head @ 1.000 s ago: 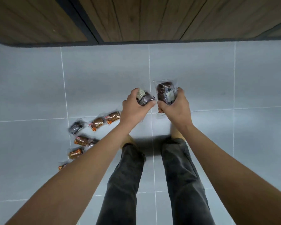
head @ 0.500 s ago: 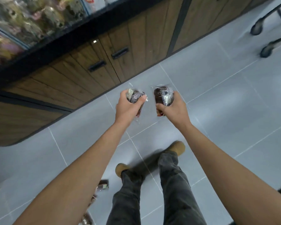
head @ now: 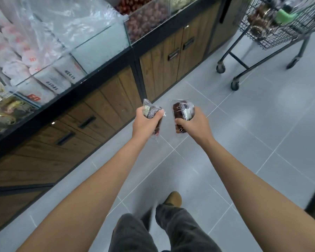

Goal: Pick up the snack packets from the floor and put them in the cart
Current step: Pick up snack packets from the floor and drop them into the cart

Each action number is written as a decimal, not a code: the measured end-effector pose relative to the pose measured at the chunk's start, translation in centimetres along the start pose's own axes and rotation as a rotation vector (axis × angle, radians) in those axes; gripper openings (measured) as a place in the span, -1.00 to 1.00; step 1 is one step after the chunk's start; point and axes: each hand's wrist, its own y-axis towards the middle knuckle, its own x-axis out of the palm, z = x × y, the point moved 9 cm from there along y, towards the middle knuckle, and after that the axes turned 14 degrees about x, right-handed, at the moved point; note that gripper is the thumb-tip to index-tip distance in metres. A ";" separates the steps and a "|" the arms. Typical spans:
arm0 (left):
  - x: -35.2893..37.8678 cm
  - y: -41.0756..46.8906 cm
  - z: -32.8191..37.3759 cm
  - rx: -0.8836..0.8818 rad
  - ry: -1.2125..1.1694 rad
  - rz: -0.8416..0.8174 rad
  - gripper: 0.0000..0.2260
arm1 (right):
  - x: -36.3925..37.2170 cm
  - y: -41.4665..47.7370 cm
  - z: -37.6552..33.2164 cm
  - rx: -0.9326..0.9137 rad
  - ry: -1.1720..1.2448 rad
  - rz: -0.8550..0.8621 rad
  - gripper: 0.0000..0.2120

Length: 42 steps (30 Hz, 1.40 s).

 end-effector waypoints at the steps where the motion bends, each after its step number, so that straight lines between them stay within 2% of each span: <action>1: 1.2 0.5 1.2 0.012 -0.004 -0.010 -0.46 | -1.4 0.8 -0.1 0.001 0.006 0.009 -0.61; 4: 4.6 1.9 4.3 0.038 -0.002 -0.040 -0.46 | -5.5 3.0 -0.5 0.004 0.020 0.045 -0.54; 13: 16.0 8.4 10.6 0.109 0.039 -0.152 -0.48 | -14.9 11.6 -0.6 0.044 0.052 0.134 -0.53; 18: 25.0 14.6 13.0 0.089 0.061 -0.221 -0.36 | -20.8 18.9 -0.8 0.088 0.045 0.159 -0.53; 22: 33.5 19.6 17.4 0.112 0.078 -0.317 -0.33 | -27.3 24.7 -1.4 0.132 0.030 0.212 -0.60; 26: 41.0 23.1 22.4 0.166 0.108 -0.389 -0.42 | -34.2 29.4 -1.8 0.179 0.081 0.272 -0.68; 32: 50.3 26.6 28.4 0.212 0.134 -0.431 -0.37 | -43.7 35.6 -1.6 0.203 0.112 0.355 -0.63; 38: 59.8 29.5 32.7 0.175 0.099 -0.446 -0.31 | -52.8 42.5 -0.3 0.203 0.098 0.358 -0.61; 42: 65.4 30.7 36.2 0.172 0.065 -0.403 -0.39 | -58.8 47.5 0.6 0.201 0.098 0.319 -0.59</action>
